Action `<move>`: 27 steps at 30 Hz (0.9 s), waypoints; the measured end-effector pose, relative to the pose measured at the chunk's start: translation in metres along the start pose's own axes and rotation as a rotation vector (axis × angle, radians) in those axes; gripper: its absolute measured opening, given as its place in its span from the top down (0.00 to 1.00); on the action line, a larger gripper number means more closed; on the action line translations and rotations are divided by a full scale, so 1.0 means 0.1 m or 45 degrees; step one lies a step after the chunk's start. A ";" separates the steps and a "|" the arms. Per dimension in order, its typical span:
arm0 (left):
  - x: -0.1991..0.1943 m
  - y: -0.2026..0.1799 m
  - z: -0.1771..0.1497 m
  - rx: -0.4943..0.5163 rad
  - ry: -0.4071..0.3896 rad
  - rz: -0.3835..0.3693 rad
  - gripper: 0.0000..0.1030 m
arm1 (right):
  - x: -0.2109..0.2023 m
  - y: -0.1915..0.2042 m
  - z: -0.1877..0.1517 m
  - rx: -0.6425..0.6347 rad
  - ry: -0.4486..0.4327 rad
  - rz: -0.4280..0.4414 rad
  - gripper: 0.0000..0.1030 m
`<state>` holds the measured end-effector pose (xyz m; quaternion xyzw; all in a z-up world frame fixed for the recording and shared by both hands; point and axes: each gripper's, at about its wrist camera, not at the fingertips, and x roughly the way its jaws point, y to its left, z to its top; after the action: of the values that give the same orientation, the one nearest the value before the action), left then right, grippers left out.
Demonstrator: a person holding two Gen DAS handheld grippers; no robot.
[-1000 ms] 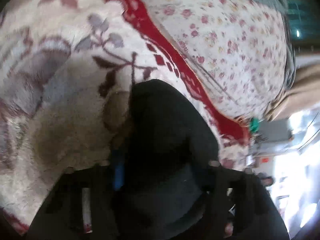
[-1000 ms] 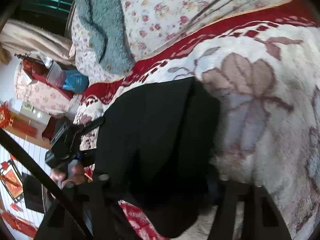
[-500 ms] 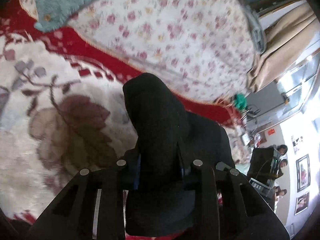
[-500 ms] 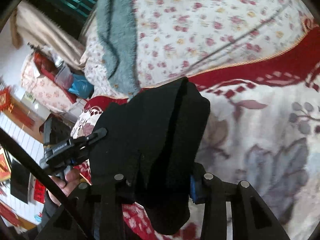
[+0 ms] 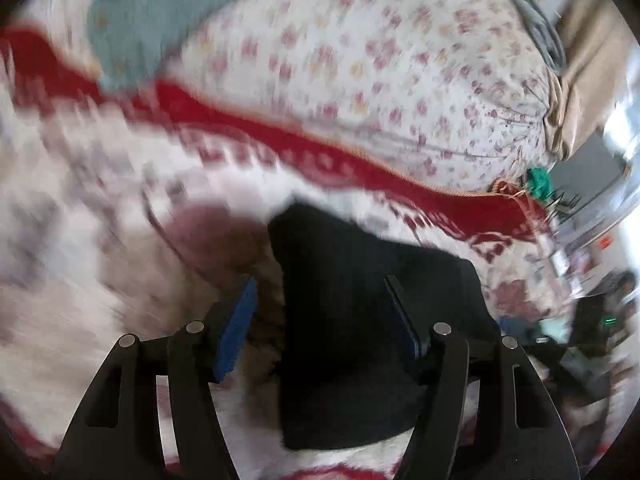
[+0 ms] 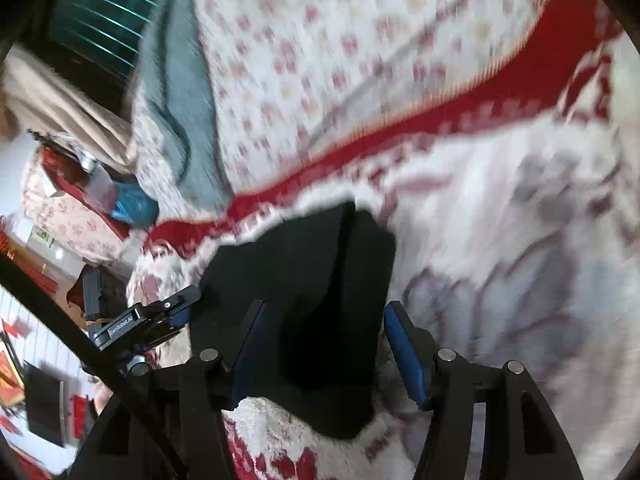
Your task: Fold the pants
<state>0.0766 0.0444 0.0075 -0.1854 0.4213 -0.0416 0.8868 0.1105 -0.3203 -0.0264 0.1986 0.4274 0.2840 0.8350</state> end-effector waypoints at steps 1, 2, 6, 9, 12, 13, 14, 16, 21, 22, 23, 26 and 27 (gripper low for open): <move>-0.09 -0.09 0.01 0.059 -0.037 0.060 0.38 | -0.12 0.05 -0.02 -0.029 -0.026 -0.019 0.43; -0.20 -0.17 0.00 0.113 -0.066 0.106 0.36 | -0.25 0.13 -0.06 -0.071 -0.045 -0.046 0.43; -0.37 -0.45 -0.28 0.188 -0.076 0.096 0.22 | -0.59 0.50 -0.39 -0.348 -0.079 -0.187 0.43; -0.14 -0.63 -0.72 0.322 -0.136 0.226 0.22 | -0.70 0.66 -0.64 -0.478 -0.134 -0.282 0.43; 0.10 -0.73 -0.95 0.450 -0.129 0.431 0.22 | -0.72 0.66 -0.67 -0.476 -0.169 -0.290 0.43; 0.05 -0.74 -0.97 0.460 -0.162 0.388 0.22 | -0.70 0.64 -0.67 -0.470 -0.159 -0.295 0.43; 0.00 -0.76 -0.98 0.473 -0.198 0.366 0.22 | -0.68 0.63 -0.67 -0.465 -0.147 -0.310 0.43; -0.04 -0.79 -1.00 0.517 -0.247 0.391 0.22 | -0.63 0.64 -0.66 -0.480 -0.119 -0.332 0.43; -0.04 -0.80 -1.03 0.546 -0.269 0.358 0.22 | -0.57 0.67 -0.70 -0.509 -0.088 -0.332 0.43; -0.07 -0.82 -1.05 0.548 -0.277 0.347 0.22 | -0.56 0.67 -0.69 -0.508 -0.078 -0.328 0.43; -0.08 -0.82 -1.05 0.545 -0.281 0.330 0.22 | -0.56 0.66 -0.69 -0.504 -0.074 -0.327 0.43; -0.10 -0.82 -1.06 0.499 -0.271 0.261 0.22 | -0.54 0.64 -0.68 -0.489 -0.063 -0.312 0.43; -0.09 -0.79 -1.05 0.464 -0.265 0.243 0.22 | -0.54 0.64 -0.68 -0.488 -0.061 -0.310 0.43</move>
<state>-0.0024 -0.0582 -0.0176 0.0153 0.3287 -0.0138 0.9442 0.0095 -0.3004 0.0053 -0.0099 0.3667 0.2525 0.8954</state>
